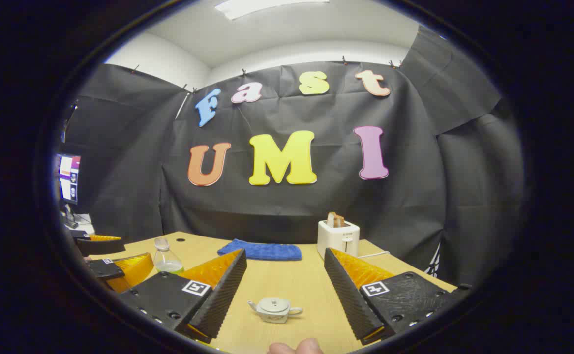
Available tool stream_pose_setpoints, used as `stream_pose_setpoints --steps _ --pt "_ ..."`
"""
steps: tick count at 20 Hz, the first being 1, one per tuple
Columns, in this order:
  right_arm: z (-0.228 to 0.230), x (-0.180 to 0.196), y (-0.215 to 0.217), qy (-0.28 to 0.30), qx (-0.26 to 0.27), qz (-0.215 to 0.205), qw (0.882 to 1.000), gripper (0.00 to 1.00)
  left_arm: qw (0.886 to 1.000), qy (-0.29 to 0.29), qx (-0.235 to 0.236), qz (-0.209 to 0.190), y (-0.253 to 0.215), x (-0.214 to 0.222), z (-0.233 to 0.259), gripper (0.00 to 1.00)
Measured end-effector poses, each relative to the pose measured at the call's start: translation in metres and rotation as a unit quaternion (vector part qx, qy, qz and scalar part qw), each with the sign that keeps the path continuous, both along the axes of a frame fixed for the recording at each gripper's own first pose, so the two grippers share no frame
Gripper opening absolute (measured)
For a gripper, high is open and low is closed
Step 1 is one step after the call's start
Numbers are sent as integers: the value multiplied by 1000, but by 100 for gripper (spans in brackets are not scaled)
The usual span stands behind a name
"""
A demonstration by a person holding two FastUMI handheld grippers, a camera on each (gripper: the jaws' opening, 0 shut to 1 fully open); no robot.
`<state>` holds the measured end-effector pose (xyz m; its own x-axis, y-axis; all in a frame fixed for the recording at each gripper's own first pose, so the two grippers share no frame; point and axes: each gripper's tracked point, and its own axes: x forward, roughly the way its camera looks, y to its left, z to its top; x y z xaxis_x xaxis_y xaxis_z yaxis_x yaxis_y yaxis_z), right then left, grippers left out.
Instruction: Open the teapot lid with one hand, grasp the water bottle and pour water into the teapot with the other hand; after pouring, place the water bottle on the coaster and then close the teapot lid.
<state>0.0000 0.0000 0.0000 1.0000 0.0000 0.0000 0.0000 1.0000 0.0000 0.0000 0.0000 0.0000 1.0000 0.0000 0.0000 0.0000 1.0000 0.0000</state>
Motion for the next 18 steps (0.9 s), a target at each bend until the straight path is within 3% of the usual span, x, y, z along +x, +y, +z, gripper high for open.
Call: stream_pose_setpoints --steps 18 --pt "-37 11 6 37 -6 -3 999 95 1000 8 -4 1 2 2 -5 99"
